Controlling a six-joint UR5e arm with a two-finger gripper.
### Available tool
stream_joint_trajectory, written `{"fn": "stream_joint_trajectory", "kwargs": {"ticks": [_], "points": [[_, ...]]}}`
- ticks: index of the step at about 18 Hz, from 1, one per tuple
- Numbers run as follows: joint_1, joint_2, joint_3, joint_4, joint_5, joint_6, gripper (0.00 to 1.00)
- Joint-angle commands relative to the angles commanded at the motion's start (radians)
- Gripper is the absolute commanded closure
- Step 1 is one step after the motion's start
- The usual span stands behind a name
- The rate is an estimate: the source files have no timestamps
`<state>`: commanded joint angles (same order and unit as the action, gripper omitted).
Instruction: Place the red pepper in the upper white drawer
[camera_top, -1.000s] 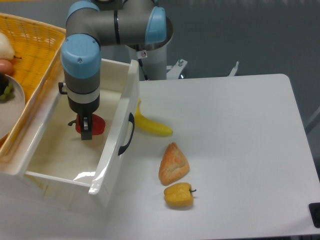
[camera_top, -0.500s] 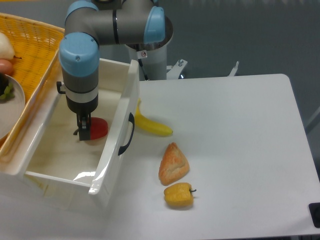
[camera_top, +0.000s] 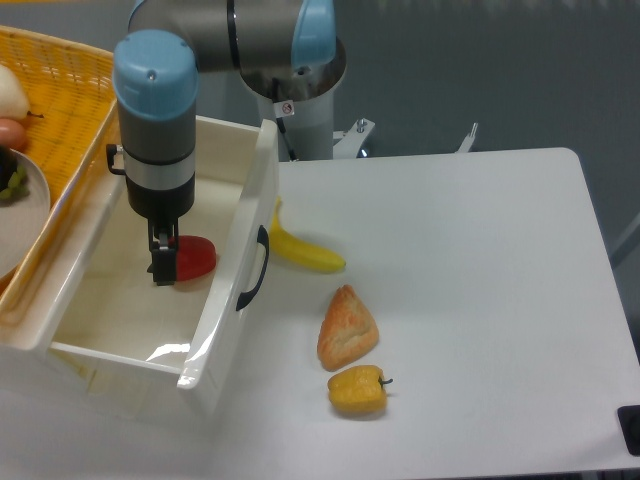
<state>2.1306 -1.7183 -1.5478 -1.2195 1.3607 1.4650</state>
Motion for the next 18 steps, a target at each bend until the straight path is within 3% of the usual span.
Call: {"fn": "stream_joint_trajectory", "kwargs": {"ticks": [7, 13, 18], "points": [[0.097, 0.057, 0.034, 0.012, -0.127, -0.077, 0.09], [0.21, 0.058, 0.048, 0.034, -0.183, -0.159, 0.05], [0.296, 0.051, 0.031, 0.034, -0.213, -0.314, 0.02]]}}
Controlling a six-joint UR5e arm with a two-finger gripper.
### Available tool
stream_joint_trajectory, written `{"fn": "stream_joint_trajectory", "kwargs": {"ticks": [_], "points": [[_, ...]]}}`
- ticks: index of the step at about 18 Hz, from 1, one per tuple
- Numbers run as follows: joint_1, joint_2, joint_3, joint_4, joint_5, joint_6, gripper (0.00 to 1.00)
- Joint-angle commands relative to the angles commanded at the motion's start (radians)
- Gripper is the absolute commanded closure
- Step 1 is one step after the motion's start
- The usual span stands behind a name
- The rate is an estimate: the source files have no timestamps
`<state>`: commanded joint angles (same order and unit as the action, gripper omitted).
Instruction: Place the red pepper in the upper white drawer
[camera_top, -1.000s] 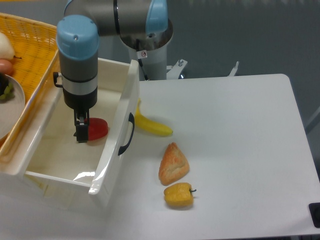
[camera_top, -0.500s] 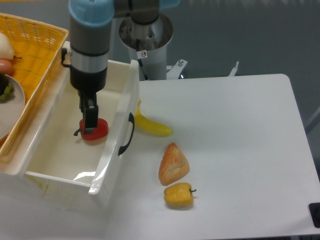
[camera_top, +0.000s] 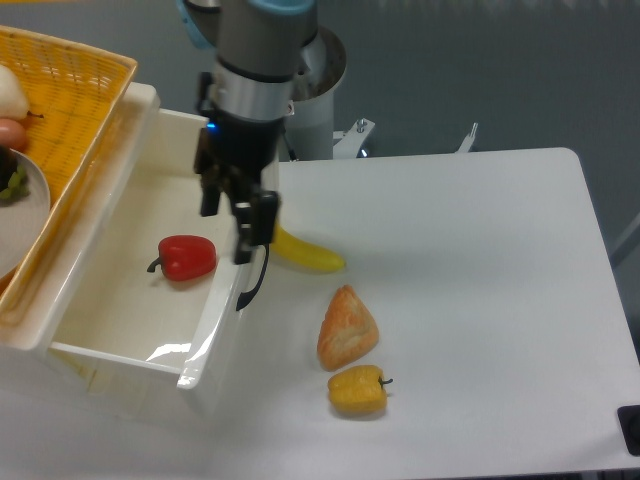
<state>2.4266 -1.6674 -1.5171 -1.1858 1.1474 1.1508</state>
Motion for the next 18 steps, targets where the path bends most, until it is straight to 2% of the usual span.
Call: {"fn": "stream_joint_trajectory", "kwargs": {"ticks": [2, 7, 10, 15, 18], "points": [[0.041, -0.008, 0.0, -0.002, 0.001, -0.054, 0.0], [0.167, -0.04, -0.02, 0.005, 0.008, -0.048, 0.0], [0.221, -0.081, -0.023, 0.003, 0.029, 0.032, 0.0], [0.258, -0.164, -0.041, 0.008, 0.247, 0.112, 0.0], [0.278, -0.228, -0.041, 0.008, 0.302, 0.164, 0.0]]}}
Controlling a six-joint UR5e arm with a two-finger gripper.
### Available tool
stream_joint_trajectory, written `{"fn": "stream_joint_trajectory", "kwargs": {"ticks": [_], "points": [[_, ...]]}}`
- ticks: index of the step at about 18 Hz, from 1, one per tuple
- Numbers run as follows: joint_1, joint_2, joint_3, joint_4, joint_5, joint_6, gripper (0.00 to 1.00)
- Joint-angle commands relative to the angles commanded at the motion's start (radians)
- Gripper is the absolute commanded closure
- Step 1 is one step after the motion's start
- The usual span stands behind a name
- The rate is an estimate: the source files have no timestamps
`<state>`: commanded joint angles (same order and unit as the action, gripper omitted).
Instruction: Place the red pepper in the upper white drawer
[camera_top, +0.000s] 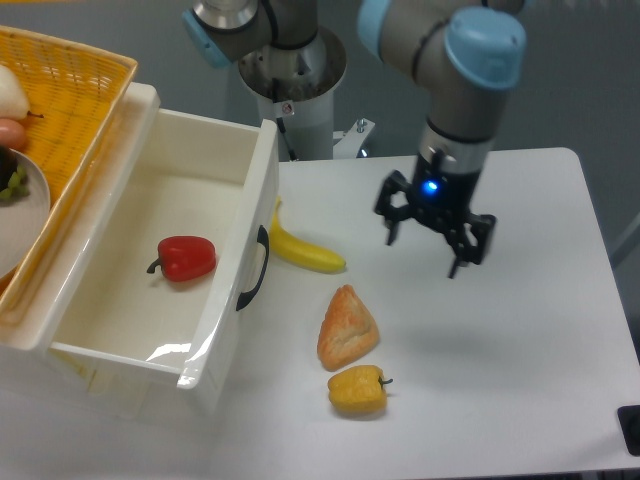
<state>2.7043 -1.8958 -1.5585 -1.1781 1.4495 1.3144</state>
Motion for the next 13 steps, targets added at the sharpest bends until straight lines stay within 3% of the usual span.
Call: {"fn": "stream_joint_trajectory", "kwargs": {"ticks": [4, 9, 13], "points": [[0.003, -0.094, 0.015, 0.006, 0.103, 0.078, 0.0], [0.014, -0.181, 0.021, 0.046, 0.101, 0.232, 0.0], [0.015, -0.207, 0.023, 0.075, 0.104, 0.267, 0.0]]}}
